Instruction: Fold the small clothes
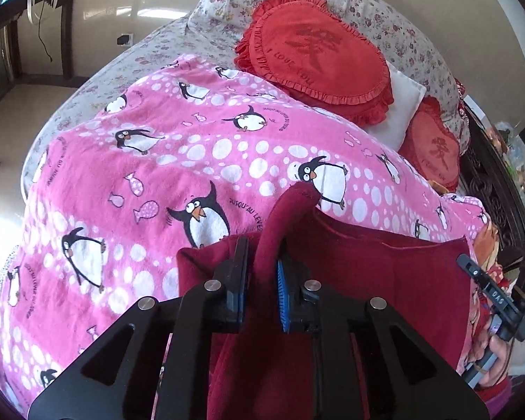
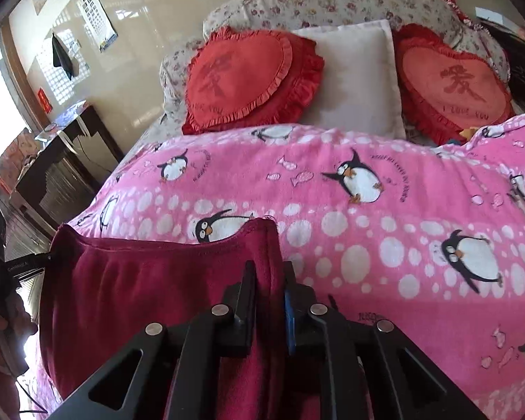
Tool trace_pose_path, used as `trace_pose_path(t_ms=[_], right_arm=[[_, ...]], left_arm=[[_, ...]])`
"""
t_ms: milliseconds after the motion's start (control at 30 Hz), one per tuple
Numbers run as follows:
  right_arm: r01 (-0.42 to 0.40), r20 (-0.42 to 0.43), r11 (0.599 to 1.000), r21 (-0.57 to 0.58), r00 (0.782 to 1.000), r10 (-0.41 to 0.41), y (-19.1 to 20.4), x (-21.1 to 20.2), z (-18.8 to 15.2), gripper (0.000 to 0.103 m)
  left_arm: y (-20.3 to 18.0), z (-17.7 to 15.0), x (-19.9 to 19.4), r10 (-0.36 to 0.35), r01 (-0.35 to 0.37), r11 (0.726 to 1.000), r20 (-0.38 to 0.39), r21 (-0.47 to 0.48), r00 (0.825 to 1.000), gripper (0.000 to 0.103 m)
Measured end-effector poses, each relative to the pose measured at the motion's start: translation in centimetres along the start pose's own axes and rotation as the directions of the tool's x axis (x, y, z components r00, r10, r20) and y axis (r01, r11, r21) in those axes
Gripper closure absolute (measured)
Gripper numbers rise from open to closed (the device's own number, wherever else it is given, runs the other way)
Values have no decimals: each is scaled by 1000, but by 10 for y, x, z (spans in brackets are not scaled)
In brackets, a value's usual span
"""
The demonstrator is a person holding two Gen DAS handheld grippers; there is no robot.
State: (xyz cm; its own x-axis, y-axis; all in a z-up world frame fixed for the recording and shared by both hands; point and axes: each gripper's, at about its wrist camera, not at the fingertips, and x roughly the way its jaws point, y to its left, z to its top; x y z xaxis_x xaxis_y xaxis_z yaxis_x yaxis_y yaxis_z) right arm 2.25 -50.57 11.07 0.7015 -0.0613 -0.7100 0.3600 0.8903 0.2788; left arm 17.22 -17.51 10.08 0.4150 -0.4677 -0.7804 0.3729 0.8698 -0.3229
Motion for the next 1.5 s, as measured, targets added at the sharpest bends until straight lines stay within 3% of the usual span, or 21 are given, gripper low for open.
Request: trace_pose_path(t_ms=[100, 133, 267, 333, 433, 600, 700, 800, 867, 967, 1133, 1233, 1300, 1333, 1400, 1500], right_arm=[[-58, 55, 998, -16, 997, 59, 11, -30, -1, 87], [-93, 53, 995, -34, 994, 94, 20, -34, -2, 86], [-126, -33, 985, -116, 992, 123, 57, -8, -4, 86], [-86, -42, 991, -107, 996, 82, 59, 11, -6, 86], [7, -59, 997, -70, 998, -11, 45, 39, -4, 86], [-33, -70, 999, 27, 997, 35, 20, 58, -3, 87], [-44, -80, 999, 17, 996, 45, 20, 44, -2, 86], [-67, -72, 998, -21, 995, 65, 28, 10, -6, 76], [-78, -70, 995, -64, 995, 73, 37, -15, -17, 63], [-83, -76, 988, -133, 994, 74, 53, -43, -42, 62], [-85, -139, 980, -180, 988, 60, 63, -56, -93, 62], [-37, -192, 974, -222, 981, -7, 60, -49, -118, 70], [39, -176, 966, -256, 981, -86, 50, -42, -134, 82], [36, -180, 972, -234, 980, -79, 44, -41, -136, 87], [6, -187, 987, -158, 982, -36, 34, -46, -133, 87], [4, -177, 989, -148, 984, -31, 40, -60, -124, 86]], left_arm=[[-4, -10, -22, 21, -24, 999, 71, 41, 997, 56], [-5, -13, -26, 10, -15, 999, 89, 47, 996, 53], [-9, -13, -14, 40, -42, 999, 63, 33, 997, 53], [-4, -11, 4, 108, -108, 994, 30, 4, 994, 53], [17, -7, 27, 132, -133, 988, -11, -82, 991, 51], [45, -9, 40, 37, -46, 974, -43, -223, 998, 41], [39, -14, 29, 52, -57, 981, -30, -184, 998, 41], [32, -22, 10, 64, -66, 987, -16, -150, 998, 41], [28, -30, -4, 60, -60, 990, -5, -127, 998, 41], [23, -48, -26, 72, -69, 993, 32, -96, 997, 41], [13, -87, -47, 101, -99, 994, 35, -36, 994, 41], [10, -108, -49, 149, -149, 989, 25, -3, 989, 41], [12, -120, -47, 171, -171, 985, 6, 3, 985, 41], [14, -124, -46, 177, -177, 984, -3, 3, 984, 41], [16, -132, -45, 185, -185, 983, -15, 0, 983, 41], [18, -141, -49, 192, -192, 981, -9, -1, 981, 41]])
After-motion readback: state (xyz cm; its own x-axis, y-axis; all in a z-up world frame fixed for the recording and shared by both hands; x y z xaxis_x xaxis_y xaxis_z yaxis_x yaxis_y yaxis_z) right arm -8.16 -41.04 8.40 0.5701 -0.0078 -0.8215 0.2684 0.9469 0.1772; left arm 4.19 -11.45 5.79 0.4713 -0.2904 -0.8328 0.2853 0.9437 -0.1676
